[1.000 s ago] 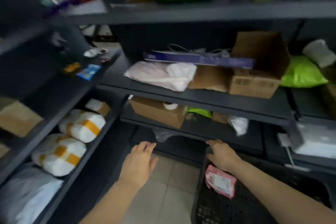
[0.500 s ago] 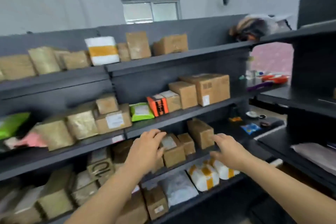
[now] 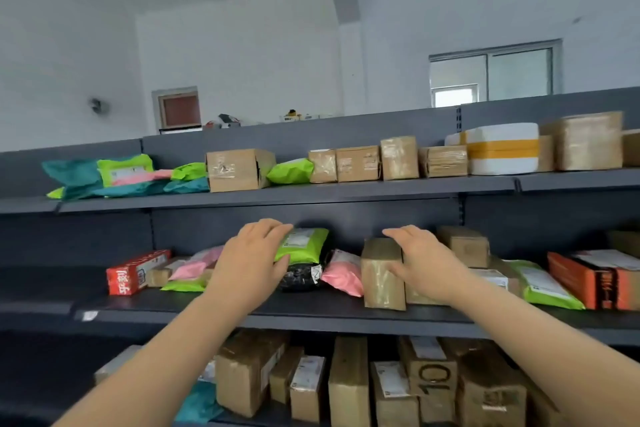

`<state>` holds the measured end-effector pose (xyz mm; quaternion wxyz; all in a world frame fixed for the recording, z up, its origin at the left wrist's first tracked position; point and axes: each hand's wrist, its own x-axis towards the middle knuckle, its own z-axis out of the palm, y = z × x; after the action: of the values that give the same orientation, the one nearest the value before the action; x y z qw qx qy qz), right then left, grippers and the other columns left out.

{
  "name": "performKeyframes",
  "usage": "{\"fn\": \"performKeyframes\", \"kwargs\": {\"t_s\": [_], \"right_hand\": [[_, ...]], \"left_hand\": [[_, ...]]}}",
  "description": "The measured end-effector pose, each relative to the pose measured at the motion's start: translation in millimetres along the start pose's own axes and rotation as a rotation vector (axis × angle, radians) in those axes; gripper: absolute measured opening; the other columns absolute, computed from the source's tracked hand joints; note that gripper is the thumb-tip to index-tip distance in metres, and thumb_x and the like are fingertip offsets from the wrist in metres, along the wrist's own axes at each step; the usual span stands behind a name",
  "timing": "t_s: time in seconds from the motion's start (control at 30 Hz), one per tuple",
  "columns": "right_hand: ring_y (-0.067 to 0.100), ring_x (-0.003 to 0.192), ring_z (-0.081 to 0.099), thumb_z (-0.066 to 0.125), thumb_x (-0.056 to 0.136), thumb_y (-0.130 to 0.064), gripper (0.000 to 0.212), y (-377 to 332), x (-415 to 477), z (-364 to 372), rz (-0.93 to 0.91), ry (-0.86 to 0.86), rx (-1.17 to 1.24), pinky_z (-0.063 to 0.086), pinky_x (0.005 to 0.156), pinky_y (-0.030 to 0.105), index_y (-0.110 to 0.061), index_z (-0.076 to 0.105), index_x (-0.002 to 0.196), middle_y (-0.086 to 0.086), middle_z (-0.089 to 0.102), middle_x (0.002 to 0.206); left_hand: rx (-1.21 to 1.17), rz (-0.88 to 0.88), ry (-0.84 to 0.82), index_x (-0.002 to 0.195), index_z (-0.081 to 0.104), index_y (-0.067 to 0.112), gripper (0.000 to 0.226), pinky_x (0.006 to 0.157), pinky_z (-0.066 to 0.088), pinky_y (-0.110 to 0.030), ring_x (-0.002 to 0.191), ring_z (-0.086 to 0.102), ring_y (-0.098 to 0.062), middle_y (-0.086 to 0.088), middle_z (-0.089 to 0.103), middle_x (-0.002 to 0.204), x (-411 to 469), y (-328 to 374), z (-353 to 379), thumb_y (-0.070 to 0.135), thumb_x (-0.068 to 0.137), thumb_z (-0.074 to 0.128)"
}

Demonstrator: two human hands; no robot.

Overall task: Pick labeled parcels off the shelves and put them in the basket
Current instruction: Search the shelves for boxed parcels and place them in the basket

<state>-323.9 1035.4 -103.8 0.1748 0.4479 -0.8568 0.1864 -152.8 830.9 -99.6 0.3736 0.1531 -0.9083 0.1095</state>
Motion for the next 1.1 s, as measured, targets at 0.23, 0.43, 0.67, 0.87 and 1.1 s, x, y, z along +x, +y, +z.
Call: {"fn": "performKeyframes", "kwargs": {"t_s": [0.23, 0.43, 0.67, 0.87, 1.1], "right_hand": [[0.025, 0.132, 0.032, 0.051, 0.095, -0.032, 0.057, -51, 93, 30, -0.143, 0.027, 0.023, 0.034, 0.106, 0.039, -0.022, 0.028, 0.146, 0.003, 0.036, 0.144], [0.022, 0.134, 0.031, 0.052, 0.095, -0.033, 0.057, -67, 176, 49, -0.275, 0.116, 0.131, 0.031, 0.108, 0.035, -0.022, 0.028, 0.146, 0.001, 0.036, 0.145], [0.019, 0.136, 0.031, 0.056, 0.092, -0.031, 0.065, -105, 277, 69, -0.37, 0.182, 0.309, 0.028, 0.109, 0.03, -0.019, 0.025, 0.148, 0.002, 0.032, 0.148], [0.019, 0.132, 0.036, 0.063, 0.088, -0.033, 0.082, -141, 327, 82, -0.321, 0.224, 0.406, 0.032, 0.104, 0.029, -0.023, 0.012, 0.151, 0.001, 0.019, 0.153], [0.021, 0.135, 0.033, 0.072, 0.081, -0.029, 0.097, -182, 369, 91, -0.151, 0.225, 0.508, 0.029, 0.107, 0.03, -0.029, 0.005, 0.151, 0.006, 0.022, 0.152]], "left_hand": [[0.037, -0.077, 0.052, 0.138, 0.045, 0.022, 0.051, 0.093, 0.044, -0.037, 0.12, 0.047, -0.022, 0.002, 0.05, 0.133, 32, -73, 25, 0.03, 0.089, 0.057], [0.028, -0.164, 0.11, 0.143, 0.036, 0.021, 0.057, 0.099, 0.04, -0.037, 0.124, 0.043, -0.022, -0.001, 0.048, 0.135, 77, -123, 55, 0.035, 0.091, 0.055], [0.032, -0.247, 0.118, 0.146, 0.028, 0.016, 0.067, 0.11, 0.026, -0.033, 0.132, 0.034, -0.025, -0.007, 0.039, 0.144, 127, -193, 64, 0.032, 0.09, 0.059], [-0.089, -0.306, 0.076, 0.148, 0.02, 0.015, 0.088, 0.112, 0.021, -0.033, 0.138, 0.027, -0.022, -0.009, 0.032, 0.148, 168, -256, 71, 0.037, 0.08, 0.071], [-0.449, -0.272, -0.105, 0.151, 0.002, 0.027, 0.116, 0.111, 0.031, -0.038, 0.135, 0.035, -0.022, -0.004, 0.018, 0.156, 211, -309, 81, 0.036, 0.068, 0.083]]}}
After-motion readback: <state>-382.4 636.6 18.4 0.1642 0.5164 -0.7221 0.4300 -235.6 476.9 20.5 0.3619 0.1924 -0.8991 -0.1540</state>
